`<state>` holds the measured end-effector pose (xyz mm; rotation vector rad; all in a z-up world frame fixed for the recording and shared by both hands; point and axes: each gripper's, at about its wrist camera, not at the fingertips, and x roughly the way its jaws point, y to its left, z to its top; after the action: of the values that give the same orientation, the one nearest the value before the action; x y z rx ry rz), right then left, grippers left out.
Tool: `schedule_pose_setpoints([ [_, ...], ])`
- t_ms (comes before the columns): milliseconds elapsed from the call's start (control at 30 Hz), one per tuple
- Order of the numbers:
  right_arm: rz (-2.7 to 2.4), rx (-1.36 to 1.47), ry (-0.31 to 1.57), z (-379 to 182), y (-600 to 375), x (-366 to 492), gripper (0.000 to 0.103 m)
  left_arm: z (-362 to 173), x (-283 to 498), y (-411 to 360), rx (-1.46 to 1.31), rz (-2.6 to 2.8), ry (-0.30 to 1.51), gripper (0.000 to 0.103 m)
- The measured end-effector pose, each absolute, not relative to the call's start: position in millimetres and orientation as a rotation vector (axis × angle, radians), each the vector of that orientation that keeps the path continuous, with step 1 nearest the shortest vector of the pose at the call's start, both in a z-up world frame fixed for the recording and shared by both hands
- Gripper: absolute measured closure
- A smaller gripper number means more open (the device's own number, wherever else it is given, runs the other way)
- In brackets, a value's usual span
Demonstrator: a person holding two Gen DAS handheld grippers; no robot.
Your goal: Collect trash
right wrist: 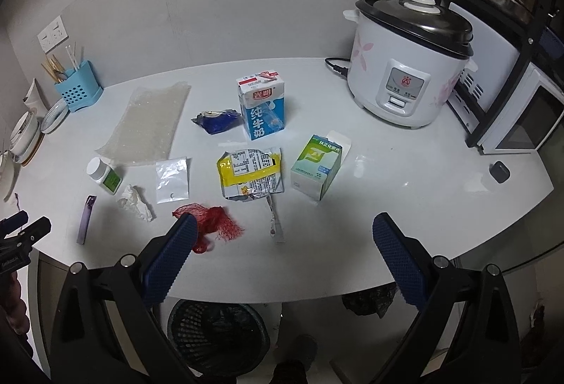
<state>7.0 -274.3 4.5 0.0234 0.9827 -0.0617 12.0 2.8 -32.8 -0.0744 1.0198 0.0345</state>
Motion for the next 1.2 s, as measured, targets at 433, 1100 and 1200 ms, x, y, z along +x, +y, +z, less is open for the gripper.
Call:
schedule_pose_setpoints([
  [433, -0.115, 0.021, 1.098, -41.9, -289.7, 73.7, 0.008, -107.5, 66.5, 58.8, -0.066, 0.114, 1.162, 0.008],
  [1100, -0.242, 0.259, 1.393, -122.8, -352.2, 161.3, 0.031, -170.4, 99.3, 87.5, -0.08, 0.174, 1.335, 0.013],
  [1200, -0.237, 0.284, 1.408, -126.5, -352.1, 172.3, 0.033, -174.6, 101.4, 90.7, -0.1, 0.181, 1.35, 0.016],
])
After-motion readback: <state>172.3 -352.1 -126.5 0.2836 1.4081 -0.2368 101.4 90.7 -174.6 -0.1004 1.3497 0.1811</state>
